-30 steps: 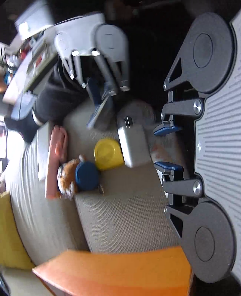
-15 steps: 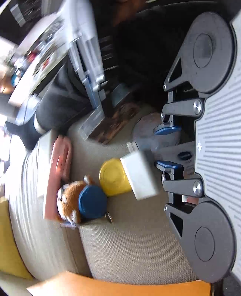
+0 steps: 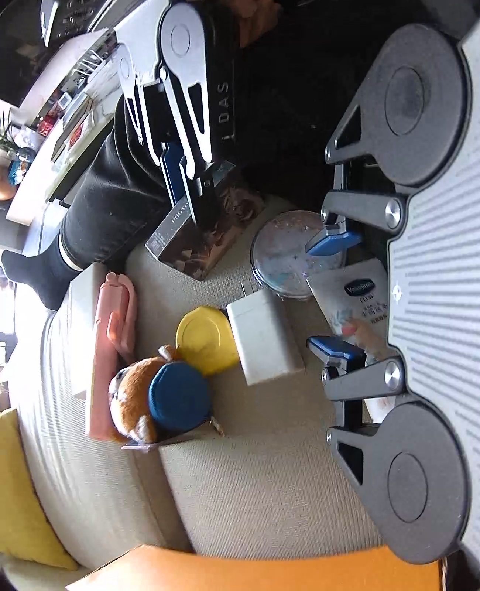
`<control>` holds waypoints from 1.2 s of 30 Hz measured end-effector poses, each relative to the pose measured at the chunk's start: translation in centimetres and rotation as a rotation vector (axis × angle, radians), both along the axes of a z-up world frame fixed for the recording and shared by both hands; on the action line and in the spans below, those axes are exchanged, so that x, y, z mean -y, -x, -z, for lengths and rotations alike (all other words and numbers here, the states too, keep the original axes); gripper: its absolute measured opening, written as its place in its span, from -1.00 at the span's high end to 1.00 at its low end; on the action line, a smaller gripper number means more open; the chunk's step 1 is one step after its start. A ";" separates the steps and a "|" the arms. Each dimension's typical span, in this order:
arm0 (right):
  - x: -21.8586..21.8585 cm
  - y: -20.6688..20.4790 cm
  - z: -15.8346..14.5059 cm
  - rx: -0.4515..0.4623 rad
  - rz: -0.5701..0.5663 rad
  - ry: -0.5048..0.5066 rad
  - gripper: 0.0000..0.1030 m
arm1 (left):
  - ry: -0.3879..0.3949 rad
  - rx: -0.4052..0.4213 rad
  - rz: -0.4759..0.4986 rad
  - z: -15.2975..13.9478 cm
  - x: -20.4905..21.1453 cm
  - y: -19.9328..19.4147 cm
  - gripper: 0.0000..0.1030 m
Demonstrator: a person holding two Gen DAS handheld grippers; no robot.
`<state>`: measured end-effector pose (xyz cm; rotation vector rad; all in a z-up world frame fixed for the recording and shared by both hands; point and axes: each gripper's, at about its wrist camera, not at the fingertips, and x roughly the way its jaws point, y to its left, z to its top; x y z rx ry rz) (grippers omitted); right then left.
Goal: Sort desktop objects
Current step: 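Grasp the PHOTO CARD box with the right tool, then grasp the round mirror with the left tool while the right tool holds the card box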
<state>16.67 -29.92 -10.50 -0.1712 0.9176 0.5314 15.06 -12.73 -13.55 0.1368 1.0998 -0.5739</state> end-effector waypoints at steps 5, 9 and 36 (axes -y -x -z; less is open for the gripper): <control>0.1 0.0 0.1 0.003 -0.002 -0.012 0.50 | -0.013 -0.017 -0.015 1.4 1.1 -0.6 -0.20; 0.2 -0.3 0.3 -0.008 0.006 -0.045 0.48 | -0.021 -0.013 -0.003 2.0 2.4 -0.8 -0.40; 1.4 -0.7 0.6 -0.030 0.009 -0.116 0.51 | 0.064 -0.022 0.030 0.4 4.2 1.5 0.54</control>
